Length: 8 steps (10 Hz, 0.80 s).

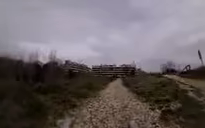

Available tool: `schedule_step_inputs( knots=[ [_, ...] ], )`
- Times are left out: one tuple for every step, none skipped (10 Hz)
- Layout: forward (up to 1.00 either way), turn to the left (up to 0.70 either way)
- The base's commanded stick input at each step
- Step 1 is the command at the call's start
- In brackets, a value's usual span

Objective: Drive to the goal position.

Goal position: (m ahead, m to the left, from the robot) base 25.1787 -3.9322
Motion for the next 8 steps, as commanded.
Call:
schedule_step_inputs(
  knots=[
    [0.00,0.00],
    [0.00,0.00],
    [0.00,-0.25],
    [0.00,-0.50],
    [0.00,-0.49],
    [0.00,-0.47],
    [0.00,0.00],
    [0.07,0.00]
  ],
)
